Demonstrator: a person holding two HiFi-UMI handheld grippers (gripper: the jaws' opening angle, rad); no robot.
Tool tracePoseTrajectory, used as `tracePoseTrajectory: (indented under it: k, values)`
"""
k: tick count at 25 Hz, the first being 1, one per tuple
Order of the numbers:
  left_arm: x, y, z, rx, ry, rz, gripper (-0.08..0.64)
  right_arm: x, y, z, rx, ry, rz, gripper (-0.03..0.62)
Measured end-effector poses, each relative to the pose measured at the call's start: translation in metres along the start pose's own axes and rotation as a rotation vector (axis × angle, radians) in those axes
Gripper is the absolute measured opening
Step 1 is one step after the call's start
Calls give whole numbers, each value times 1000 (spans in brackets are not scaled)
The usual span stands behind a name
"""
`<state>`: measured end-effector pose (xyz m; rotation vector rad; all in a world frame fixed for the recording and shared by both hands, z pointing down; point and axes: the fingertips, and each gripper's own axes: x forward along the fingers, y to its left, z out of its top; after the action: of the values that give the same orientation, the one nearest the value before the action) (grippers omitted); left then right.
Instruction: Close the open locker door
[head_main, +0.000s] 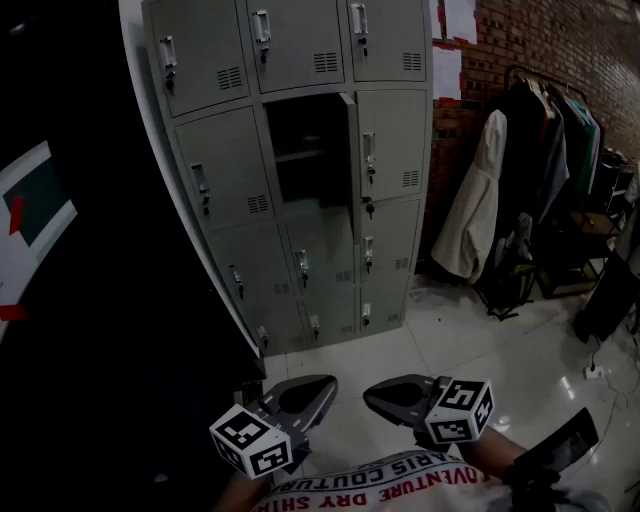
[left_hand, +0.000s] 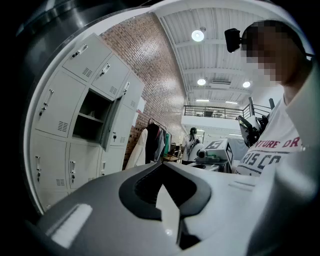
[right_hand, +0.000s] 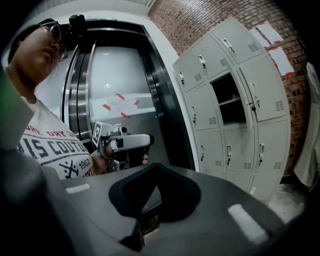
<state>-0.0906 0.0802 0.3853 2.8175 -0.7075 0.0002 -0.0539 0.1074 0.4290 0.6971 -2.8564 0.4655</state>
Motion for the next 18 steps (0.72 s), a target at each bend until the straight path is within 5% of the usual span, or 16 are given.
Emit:
tracePoseTrajectory:
  k: [18]
  values:
    - [-13,22,15,11,-50,23,5,15,-5,7,21,-23,-7,-5]
